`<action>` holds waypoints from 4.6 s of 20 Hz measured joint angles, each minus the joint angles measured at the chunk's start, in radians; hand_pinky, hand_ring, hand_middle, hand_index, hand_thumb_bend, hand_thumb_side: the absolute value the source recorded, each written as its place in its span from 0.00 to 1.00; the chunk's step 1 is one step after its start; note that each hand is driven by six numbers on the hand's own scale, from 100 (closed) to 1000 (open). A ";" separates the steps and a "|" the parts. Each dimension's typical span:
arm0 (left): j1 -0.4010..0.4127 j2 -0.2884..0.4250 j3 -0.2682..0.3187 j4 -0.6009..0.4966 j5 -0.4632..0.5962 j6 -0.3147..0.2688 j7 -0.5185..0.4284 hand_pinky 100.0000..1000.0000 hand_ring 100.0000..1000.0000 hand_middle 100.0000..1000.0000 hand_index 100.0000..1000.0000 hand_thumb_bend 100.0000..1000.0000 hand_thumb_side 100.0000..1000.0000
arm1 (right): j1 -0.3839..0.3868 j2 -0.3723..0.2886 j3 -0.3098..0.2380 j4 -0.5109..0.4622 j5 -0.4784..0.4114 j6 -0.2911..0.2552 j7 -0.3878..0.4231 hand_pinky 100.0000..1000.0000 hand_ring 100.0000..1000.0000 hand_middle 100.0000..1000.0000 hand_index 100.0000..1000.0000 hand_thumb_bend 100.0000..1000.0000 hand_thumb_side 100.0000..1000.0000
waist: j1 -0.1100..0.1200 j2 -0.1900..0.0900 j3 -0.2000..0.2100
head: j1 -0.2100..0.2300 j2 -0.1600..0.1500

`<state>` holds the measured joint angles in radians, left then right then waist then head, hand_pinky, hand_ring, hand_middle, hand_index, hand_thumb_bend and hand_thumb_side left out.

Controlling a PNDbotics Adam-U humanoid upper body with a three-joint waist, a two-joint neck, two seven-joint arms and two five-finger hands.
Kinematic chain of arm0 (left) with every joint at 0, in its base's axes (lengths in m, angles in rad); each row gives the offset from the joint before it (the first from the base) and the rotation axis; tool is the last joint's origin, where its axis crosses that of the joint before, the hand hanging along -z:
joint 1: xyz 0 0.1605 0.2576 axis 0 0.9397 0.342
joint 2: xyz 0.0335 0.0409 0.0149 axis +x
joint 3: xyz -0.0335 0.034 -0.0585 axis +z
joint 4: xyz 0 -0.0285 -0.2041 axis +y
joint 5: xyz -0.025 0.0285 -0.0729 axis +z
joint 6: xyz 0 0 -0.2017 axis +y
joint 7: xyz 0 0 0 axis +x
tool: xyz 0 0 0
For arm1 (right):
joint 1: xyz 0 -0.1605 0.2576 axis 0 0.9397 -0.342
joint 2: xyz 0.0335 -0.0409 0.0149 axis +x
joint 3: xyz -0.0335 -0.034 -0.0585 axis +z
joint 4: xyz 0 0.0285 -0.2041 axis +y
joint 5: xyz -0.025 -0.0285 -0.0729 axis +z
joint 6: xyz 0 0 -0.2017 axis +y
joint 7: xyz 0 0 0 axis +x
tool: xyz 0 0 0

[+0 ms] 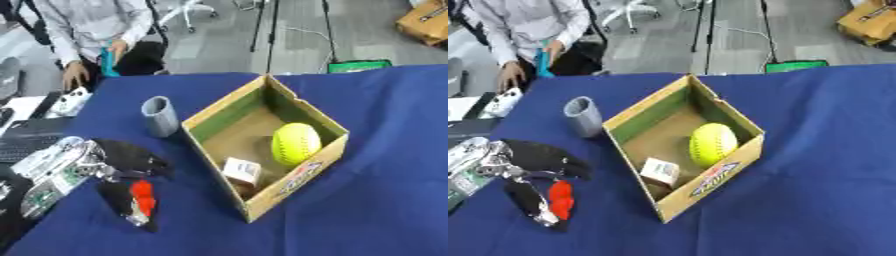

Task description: Pick up objects on the table and place them in the box.

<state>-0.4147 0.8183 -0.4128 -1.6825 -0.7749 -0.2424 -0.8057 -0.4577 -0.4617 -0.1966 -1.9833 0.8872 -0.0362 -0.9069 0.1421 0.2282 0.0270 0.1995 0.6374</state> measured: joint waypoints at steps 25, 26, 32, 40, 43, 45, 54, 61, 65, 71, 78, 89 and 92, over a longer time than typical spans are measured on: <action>0.055 0.019 -0.001 0.042 -0.048 -0.024 0.057 1.00 1.00 0.97 0.99 0.72 0.86 | -0.001 0.001 0.000 0.000 -0.001 -0.005 0.000 0.58 0.41 0.28 0.41 0.00 0.54 | -0.003 0.000 0.004 | -0.007 -0.018; 0.055 0.019 -0.001 0.042 -0.051 -0.027 0.059 1.00 1.00 0.97 0.99 0.72 0.86 | -0.001 0.001 0.000 0.000 -0.001 -0.005 0.000 0.58 0.41 0.28 0.41 0.00 0.54 | -0.003 0.000 0.003 | -0.007 -0.018; 0.057 0.019 -0.001 0.044 -0.055 -0.035 0.070 1.00 1.00 0.96 0.99 0.71 0.86 | -0.001 0.001 0.000 0.000 -0.001 -0.005 0.000 0.58 0.41 0.28 0.41 0.00 0.54 | -0.003 0.001 0.003 | -0.010 -0.023; 0.057 0.018 0.007 0.043 -0.046 -0.032 0.147 1.00 1.00 0.97 1.00 0.69 0.87 | -0.001 0.001 0.000 0.000 -0.001 -0.005 0.000 0.58 0.41 0.28 0.41 0.00 0.54 | -0.003 0.002 0.004 | -0.015 -0.023; 0.057 0.018 0.007 0.051 -0.053 -0.033 0.177 1.00 1.00 0.95 1.00 0.66 0.88 | -0.001 0.001 0.000 0.000 -0.001 -0.005 0.000 0.58 0.41 0.28 0.41 0.00 0.54 | -0.003 0.003 0.003 | -0.015 -0.024; 0.057 0.017 0.006 0.059 -0.055 -0.032 0.192 1.00 1.00 0.95 1.00 0.65 0.88 | -0.001 0.001 0.000 0.000 -0.002 -0.005 0.000 0.58 0.41 0.28 0.41 0.00 0.54 | -0.004 0.003 0.001 | -0.015 -0.026; 0.053 0.007 0.003 0.085 -0.075 -0.031 0.224 1.00 1.00 0.94 1.00 0.64 0.87 | -0.002 0.001 0.000 0.000 -0.008 -0.005 0.000 0.58 0.41 0.28 0.41 0.00 0.54 | -0.009 0.004 0.000 | -0.015 -0.032; 0.037 -0.002 0.003 0.106 -0.108 -0.024 0.232 1.00 1.00 0.96 1.00 0.66 0.86 | -0.002 0.004 0.000 0.000 -0.010 -0.006 -0.001 0.58 0.41 0.28 0.41 0.00 0.55 | -0.009 0.006 -0.006 | -0.016 -0.032; 0.031 -0.010 0.003 0.129 -0.118 -0.028 0.228 1.00 1.00 0.97 1.00 0.65 0.86 | -0.005 0.008 0.000 0.000 -0.011 -0.006 -0.001 0.58 0.41 0.28 0.41 0.00 0.54 | -0.009 0.006 -0.011 | -0.015 -0.033; 0.023 -0.018 0.003 0.149 -0.119 -0.037 0.218 1.00 1.00 0.97 1.00 0.65 0.86 | -0.006 0.008 0.000 0.000 -0.014 -0.007 0.000 0.58 0.41 0.28 0.41 0.00 0.54 | -0.009 0.006 -0.008 | -0.015 -0.033; 0.020 -0.018 0.003 0.160 -0.115 -0.042 0.214 1.00 1.00 0.96 1.00 0.65 0.86 | -0.008 0.008 0.000 0.000 -0.015 -0.008 0.000 0.58 0.41 0.28 0.41 0.00 0.54 | -0.009 0.006 -0.007 | -0.015 -0.033; 0.019 -0.018 0.003 0.165 -0.105 -0.051 0.205 1.00 1.00 0.96 1.00 0.65 0.86 | -0.009 0.008 0.000 0.000 -0.016 -0.009 0.000 0.58 0.41 0.28 0.41 0.00 0.54 | -0.009 0.007 -0.005 | -0.021 -0.034; 0.019 -0.018 0.004 0.166 -0.107 -0.051 0.205 1.00 1.00 0.97 1.00 0.65 0.86 | -0.010 0.008 0.000 0.000 -0.016 -0.009 0.000 0.58 0.41 0.28 0.41 0.00 0.54 | -0.009 0.007 -0.004 | -0.024 -0.040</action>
<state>-0.3956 0.8002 -0.4093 -1.5170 -0.8823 -0.2936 -0.6007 -0.4674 -0.4533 -0.1970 -1.9833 0.8714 -0.0449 -0.9067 0.1328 0.2356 0.0227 0.1755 0.5975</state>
